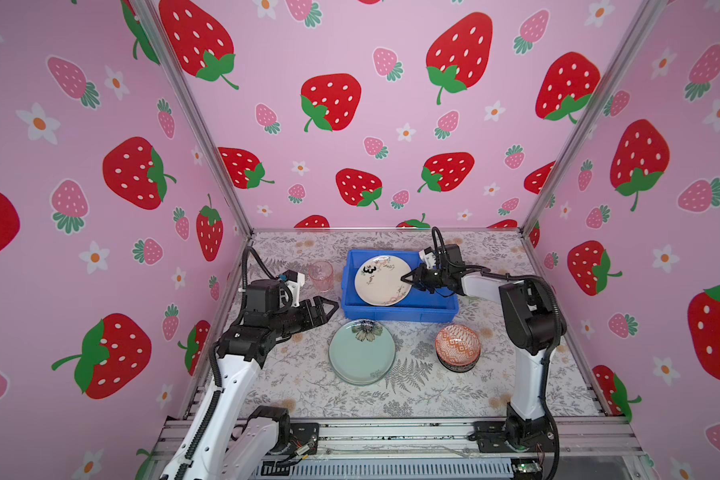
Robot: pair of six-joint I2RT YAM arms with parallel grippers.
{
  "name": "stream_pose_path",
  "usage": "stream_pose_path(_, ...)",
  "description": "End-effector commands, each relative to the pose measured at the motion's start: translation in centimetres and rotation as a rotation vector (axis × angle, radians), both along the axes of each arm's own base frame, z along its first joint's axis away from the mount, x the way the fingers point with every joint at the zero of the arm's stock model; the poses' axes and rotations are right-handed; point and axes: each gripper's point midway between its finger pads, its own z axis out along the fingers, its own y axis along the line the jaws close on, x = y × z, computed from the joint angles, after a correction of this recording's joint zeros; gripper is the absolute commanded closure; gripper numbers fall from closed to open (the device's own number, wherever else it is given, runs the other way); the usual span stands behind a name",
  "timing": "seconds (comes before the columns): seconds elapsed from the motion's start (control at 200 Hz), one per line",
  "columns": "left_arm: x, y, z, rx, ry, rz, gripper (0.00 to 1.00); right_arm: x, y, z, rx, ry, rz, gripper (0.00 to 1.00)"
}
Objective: Place the mixed dishes into the plastic bin
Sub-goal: 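Lower the white plate into the blue bin with the right gripper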
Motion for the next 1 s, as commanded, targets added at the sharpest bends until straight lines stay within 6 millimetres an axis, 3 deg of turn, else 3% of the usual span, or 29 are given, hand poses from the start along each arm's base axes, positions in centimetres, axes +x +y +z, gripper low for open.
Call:
stream_pose_path(0.0, 0.2, -0.1, 0.2, -0.003, -0.023, -0.015, 0.16, 1.8, 1.2, 3.7, 0.090, -0.102, 0.018, 0.93)
stream_pose_path(0.655, 0.3, -0.1, -0.3, -0.006, -0.014, -0.011, 0.16, 1.1, 2.7, 1.5, 0.087, -0.061, 0.046, 0.91)
stream_pose_path(0.996, 0.1, -0.1, -0.4, -0.013, -0.011, -0.010, 0.16, 0.2, 3.4, 0.4, 0.077, -0.043, 0.064, 0.85)
